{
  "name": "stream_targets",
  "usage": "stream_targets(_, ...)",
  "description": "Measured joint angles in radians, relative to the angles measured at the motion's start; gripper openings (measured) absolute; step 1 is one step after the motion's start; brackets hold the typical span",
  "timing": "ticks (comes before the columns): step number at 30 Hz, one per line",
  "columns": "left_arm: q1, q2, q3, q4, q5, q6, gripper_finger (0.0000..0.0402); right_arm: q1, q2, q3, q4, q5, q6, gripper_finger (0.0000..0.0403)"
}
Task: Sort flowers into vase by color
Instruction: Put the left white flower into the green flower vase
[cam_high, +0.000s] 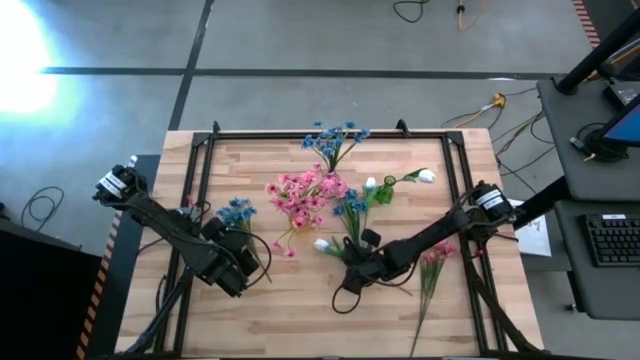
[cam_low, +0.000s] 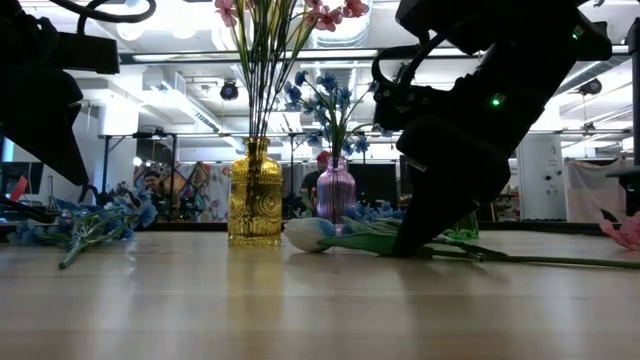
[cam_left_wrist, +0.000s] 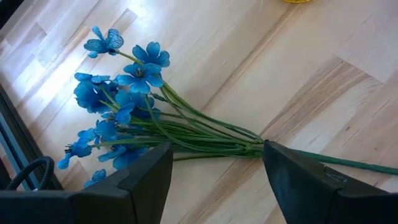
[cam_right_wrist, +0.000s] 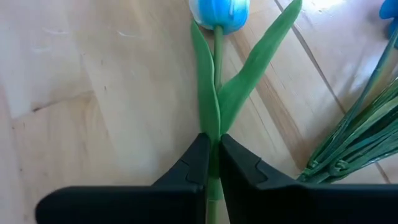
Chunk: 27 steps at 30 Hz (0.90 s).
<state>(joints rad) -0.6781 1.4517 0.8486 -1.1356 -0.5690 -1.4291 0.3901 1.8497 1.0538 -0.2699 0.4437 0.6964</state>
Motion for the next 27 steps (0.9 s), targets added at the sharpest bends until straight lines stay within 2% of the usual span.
stream_targets(6, 0.000, 0.000, 0.000, 0.001, -0.001, 0.000, 0.0235, 0.032, -0.050, 0.006, 0.014, 0.004, -0.019, 0.0019)
stream_targets(10, 0.000, 0.000, 0.000, 0.002, -0.001, 0.000, 0.0235, 0.066, -0.100, 0.004, 0.045, 0.063, -0.041, 0.0018)
stream_targets(17, 0.000, 0.000, 0.000, 0.002, -0.001, 0.000, 0.0235, 0.123, -0.173, 0.003, 0.165, 0.082, -0.196, 0.0018)
stream_targets(27, 0.000, 0.000, 0.000, 0.006, -0.001, 0.006, 0.0235, 0.147, -0.192, 0.003, 0.389, 0.144, -0.381, 0.0018)
